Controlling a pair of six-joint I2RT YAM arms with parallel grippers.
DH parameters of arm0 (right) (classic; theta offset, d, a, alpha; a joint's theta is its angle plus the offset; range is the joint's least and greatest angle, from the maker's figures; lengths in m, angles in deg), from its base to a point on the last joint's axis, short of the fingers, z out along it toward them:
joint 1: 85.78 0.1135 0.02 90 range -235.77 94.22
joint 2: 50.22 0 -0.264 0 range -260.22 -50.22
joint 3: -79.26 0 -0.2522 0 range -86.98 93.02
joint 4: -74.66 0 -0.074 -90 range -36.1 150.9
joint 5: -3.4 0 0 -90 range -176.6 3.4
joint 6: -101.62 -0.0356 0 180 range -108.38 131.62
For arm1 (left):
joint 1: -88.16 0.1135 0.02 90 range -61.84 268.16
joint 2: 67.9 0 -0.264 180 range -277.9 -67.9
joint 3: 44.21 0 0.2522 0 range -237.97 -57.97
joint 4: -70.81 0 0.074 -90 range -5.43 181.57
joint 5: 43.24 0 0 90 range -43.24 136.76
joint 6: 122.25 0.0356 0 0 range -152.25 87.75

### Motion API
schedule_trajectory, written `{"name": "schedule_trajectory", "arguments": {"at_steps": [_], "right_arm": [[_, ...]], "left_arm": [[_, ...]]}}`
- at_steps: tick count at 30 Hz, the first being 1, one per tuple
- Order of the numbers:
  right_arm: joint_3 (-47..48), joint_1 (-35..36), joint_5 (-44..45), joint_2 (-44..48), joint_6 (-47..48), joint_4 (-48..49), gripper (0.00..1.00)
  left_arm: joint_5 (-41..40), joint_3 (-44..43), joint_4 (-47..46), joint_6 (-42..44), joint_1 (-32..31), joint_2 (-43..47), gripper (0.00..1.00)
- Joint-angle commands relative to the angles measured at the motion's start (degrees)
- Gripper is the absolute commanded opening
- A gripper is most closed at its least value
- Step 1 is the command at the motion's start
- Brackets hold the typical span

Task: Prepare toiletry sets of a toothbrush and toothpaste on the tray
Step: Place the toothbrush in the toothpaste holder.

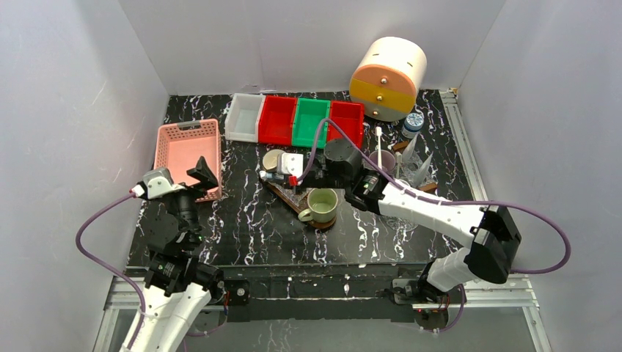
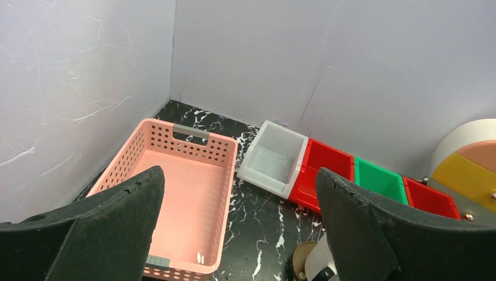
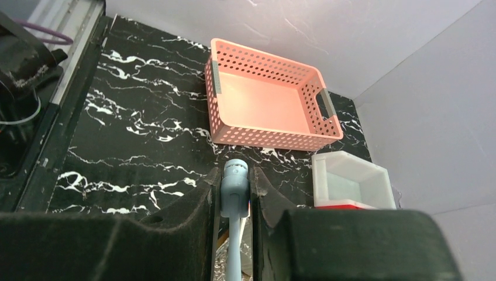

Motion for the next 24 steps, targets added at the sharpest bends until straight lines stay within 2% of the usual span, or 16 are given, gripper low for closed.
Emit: {"name": "schedule_trajectory", "arguments": {"at_steps": [1, 24], "right_arm": [[-1.5, 0.6, -0.7, -0.3, 4.2, 1.7, 0.01], [-7.1, 0.6, -2.0, -3.5, 4.6, 8.2, 0.01]], "left_arm": [[0.3, 0.7, -2.0, 0.0, 0.4, -0.9, 0.98], [3.7, 1.2, -2.4, 1.1, 0.7, -3.2, 0.98]]}}
